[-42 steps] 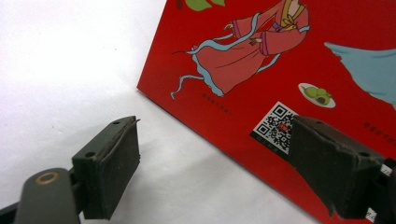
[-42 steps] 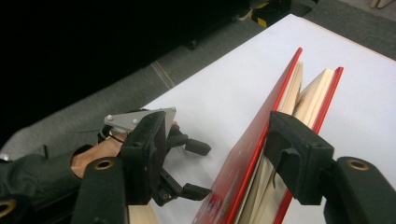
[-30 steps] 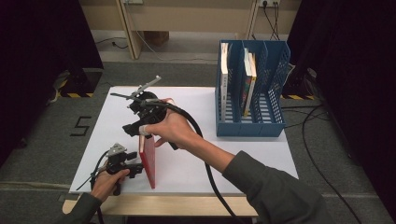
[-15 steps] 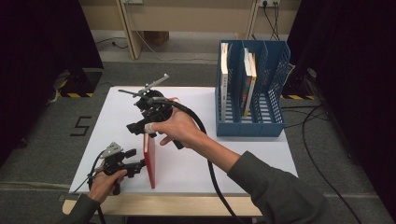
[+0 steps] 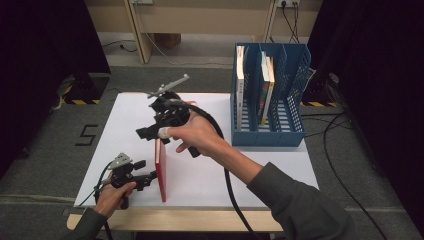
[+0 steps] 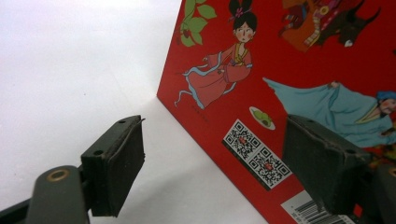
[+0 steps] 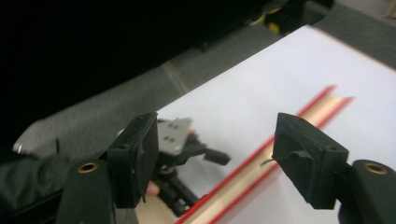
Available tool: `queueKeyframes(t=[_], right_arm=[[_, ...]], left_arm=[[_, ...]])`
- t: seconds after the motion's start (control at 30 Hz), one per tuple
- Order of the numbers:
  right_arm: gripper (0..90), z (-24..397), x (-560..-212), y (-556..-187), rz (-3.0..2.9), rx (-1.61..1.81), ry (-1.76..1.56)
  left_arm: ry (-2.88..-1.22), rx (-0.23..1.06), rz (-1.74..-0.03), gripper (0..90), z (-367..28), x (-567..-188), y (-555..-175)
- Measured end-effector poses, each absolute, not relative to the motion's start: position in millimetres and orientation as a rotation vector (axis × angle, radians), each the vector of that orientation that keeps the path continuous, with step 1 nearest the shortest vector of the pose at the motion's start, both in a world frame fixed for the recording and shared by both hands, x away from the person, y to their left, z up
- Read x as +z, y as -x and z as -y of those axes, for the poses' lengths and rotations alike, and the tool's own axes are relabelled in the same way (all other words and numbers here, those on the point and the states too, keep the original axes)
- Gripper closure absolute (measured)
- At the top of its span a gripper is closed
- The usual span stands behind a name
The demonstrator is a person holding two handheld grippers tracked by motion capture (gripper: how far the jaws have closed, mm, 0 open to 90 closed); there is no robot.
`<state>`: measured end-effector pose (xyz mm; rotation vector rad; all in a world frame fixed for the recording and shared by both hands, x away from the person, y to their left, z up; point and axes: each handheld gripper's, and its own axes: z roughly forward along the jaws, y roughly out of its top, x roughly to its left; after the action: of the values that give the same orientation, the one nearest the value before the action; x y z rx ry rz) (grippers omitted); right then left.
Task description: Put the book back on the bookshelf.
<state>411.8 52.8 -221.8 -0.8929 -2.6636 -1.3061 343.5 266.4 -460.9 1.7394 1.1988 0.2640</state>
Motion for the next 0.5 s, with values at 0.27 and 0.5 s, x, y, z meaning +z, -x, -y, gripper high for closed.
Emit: queueKeyframes(t=[0.27, 0.5], right_arm=[[36.3, -31.0, -262.9, -424.7, 2.586, -1.093, 1.015], [40.0, -28.0, -261.2, -425.9, 2.611, -1.065, 1.037]], left_arm=[[-1.738, 0.262, -1.198, 20.5, -264.4, -461.2, -344.3], [-1.745, 0.257, -1.191, 20.4, -263.3, -461.4, -343.7]])
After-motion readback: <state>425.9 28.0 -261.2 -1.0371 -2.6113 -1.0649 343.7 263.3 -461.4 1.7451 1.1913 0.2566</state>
